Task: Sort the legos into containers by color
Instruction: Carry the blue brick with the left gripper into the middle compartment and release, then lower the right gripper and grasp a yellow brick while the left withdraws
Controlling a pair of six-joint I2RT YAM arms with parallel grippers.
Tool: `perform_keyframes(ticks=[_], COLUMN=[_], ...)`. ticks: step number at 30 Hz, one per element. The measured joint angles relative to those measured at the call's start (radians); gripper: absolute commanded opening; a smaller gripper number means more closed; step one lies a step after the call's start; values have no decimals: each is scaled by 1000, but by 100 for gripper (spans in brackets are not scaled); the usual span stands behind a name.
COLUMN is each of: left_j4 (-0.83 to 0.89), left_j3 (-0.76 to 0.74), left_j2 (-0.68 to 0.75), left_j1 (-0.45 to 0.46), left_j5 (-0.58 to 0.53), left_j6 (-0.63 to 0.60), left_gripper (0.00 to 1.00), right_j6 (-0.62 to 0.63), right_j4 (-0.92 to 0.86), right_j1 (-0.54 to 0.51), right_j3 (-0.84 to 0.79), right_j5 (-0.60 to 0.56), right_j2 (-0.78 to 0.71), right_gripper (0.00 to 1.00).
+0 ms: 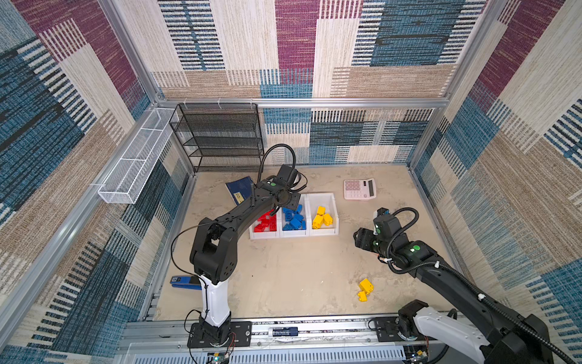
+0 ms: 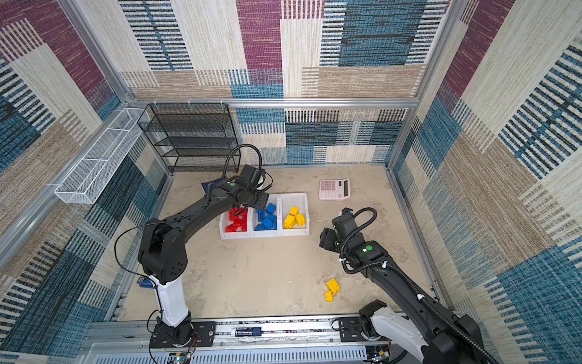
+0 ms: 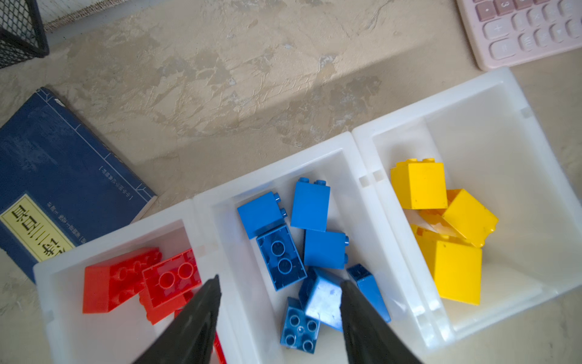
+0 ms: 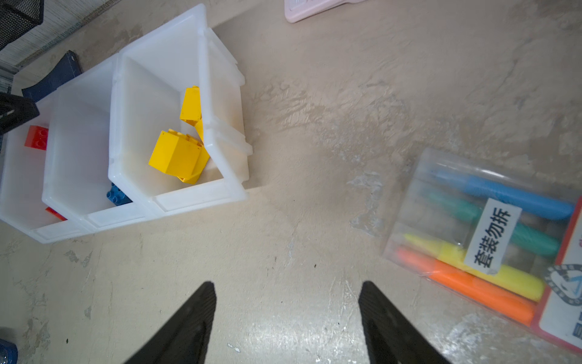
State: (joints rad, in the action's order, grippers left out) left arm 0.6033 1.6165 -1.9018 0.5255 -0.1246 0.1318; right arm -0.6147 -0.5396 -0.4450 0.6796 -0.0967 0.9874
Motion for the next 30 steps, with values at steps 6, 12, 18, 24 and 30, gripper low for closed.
perform_keyframes(ticks=[6,12,18,24,30], left_j4=[-23,-54,-83,-92,-103], left_j3=[-116,-234,-333,-381,-415], left_j2=[122,229,291,300,321], left_j1=[-4,-6,-8,-13,-18], left_j5=[1,10,26,27,27], left_j6=[18,50,67,75,82], left_gripper=[64,64,64,64,64], right_j6=[-23,-97,-182,-216,-260], right_j4=[-19,-69,-129,-168,-215], right_j1=[0,-3,-21,-69,-146], right_j3=[-27,-96,-122,-142,-161], right_j5=[0,18,18,38,53], right_j2=[3,15,13,22,24], right_gripper=[72,67,66,66,66])
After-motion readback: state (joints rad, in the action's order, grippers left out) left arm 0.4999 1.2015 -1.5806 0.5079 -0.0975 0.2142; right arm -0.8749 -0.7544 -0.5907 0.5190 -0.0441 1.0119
